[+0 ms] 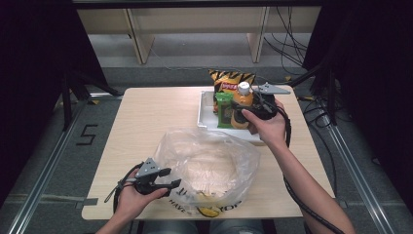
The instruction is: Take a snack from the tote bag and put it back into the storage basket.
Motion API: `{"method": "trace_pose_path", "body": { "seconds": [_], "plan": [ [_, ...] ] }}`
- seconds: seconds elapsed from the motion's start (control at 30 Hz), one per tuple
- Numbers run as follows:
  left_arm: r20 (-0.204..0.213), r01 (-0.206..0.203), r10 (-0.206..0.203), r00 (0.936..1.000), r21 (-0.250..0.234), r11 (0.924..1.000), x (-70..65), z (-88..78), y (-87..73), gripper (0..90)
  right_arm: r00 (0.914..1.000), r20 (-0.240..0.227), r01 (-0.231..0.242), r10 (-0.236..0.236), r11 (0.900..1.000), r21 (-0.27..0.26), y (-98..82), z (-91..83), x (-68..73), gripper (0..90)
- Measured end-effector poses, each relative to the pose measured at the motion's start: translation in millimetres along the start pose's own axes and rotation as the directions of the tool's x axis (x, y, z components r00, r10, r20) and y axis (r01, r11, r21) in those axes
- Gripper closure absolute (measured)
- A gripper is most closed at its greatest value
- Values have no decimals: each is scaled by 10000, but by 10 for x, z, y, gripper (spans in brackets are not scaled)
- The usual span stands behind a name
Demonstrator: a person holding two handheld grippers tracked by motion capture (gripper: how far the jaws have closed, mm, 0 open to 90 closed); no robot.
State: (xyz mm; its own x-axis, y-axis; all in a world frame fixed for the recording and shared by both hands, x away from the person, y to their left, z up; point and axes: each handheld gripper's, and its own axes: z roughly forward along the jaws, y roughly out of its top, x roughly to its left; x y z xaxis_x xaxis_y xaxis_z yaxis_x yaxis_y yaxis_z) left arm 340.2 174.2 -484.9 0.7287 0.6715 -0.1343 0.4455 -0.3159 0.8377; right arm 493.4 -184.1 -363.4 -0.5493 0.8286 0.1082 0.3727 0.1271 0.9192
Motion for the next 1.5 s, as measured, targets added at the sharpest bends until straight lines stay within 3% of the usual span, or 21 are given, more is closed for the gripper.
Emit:
{"method": "trace_pose_path", "body": {
  "seconds": [0.17, 0.27, 0.3, 0.37, 0.47, 0.53, 0.6, 0.73, 0.77, 0.8, 0.83, 0.87, 0.9, 1.0, 1.07, 1.13, 1.17, 1.23, 1.27, 1.3, 1.5],
  "plan": [
    [-25, 19, -19, 10000, -42, 10000, -2, -1, -2, 394, 9994, -33, 349, -349, 9994, -44, -42, 62, -57, 312],
    [11, 6, -6, 10000, -13, 10000, -1, -4, 1, 394, 9993, 127, 357, -357, 9994, -24, -59, 99, -64, 313],
    [28, 29, -29, 10000, -72, 10000, -2, -1, -1, 394, 9999, 70, 107, -108, 9999, 96, -66, 101, -52, 312],
    [7, 12, -12, 10000, -5, 10000, -1, -7, 1, 395, 9993, 89, 371, -372, 9993, 102, -74, 122, -82, 312],
    [-22, 9, -9, 10000, -16, 10000, -3, -9, 1, 394, 9996, 269, 72, -77, 9998, 205, -88, 158, -66, 312],
    [-23, 6, -6, 10000, -26, 10000, -4, -9, 1, 394, 9988, 234, 433, -439, 9988, 247, -110, 185, -95, 313],
    [-16, -2, 2, 10000, -19, 10000, -3, -8, 0, 395, 9996, 236, 141, -149, 9993, 360, -130, 210, -87, 312],
    [-22, -19, 19, 10000, -10, 10000, -4, -8, 1, 395, 9986, 445, 256, -271, 9991, 333, -165, 267, -108, 312],
    [36, -34, 34, 10000, 19, 10000, 0, -10, 2, 394, 9990, 440, -99, 78, 9988, 483, -174, 275, -80, 312],
    [-20, -27, 27, 10000, -1, 10000, -4, -9, 1, 395, 9984, 520, 210, -231, 9990, 404, -182, 288, -105, 312],
    [45, -53, 53, 10000, 14, 10000, 1, -9, 1, 394, 9987, 506, 18, -41, 9990, 455, -187, 296, -92, 312],
    [44, -42, 42, 10000, 16, 10000, 0, -8, 1, 394, 9985, 486, 240, -261, 9988, 430, -190, 308, -110, 312],
    [57, 163, -164, 9998, 87, 9998, -10, -8, -1, 394, 9983, 578, -11, -12, 9992, 402, -203, 317, -88, 312],
    [-43, 141, -140, 9999, 58, 9999, -17, -10, 2, 394, 9979, 598, 234, -261, 9987, 449, -218, 345, -116, 312],
    [-23, -38, 38, 10000, 44, 10000, -8, -11, 5, 394, 9986, 503, 127, -158, 9981, 611, -228, 347, -118, 312],
    [70, 161, -162, 9998, 151, 9998, -12, -12, 2, 394, 9987, 507, -78, 41, 9974, 721, -238, 357, -114, 312],
    [67, 155, -156, 9999, 143, 9998, -12, -11, 2, 394, 9978, 626, 181, -218, 9980, 602, -246, 378, -140, 312],
    [77, 204, -205, 9998, 104, 9997, -17, -7, 2, 394, 9980, 625, -99, 50, 9969, 785, -249, 373, -126, 312],
    [63, 7, -7, 10000, 52, 10000, -9, -6, 5, 394, 9978, 637, -203, 158, 9972, 716, -257, 384, -118, 312],
    [-5, 3, -3, 10000, 52, 10000, -12, -6, 3, 395, 9975, 666, 191, -236, 9975, 682, -261, 398, -153, 312],
    [5, -26, 26, 10000, 71, 10000, -12, -6, 2, 394, 9978, 656, 17, -71, 9966, 828, -290, 424, -147, 312]
  ]
}}
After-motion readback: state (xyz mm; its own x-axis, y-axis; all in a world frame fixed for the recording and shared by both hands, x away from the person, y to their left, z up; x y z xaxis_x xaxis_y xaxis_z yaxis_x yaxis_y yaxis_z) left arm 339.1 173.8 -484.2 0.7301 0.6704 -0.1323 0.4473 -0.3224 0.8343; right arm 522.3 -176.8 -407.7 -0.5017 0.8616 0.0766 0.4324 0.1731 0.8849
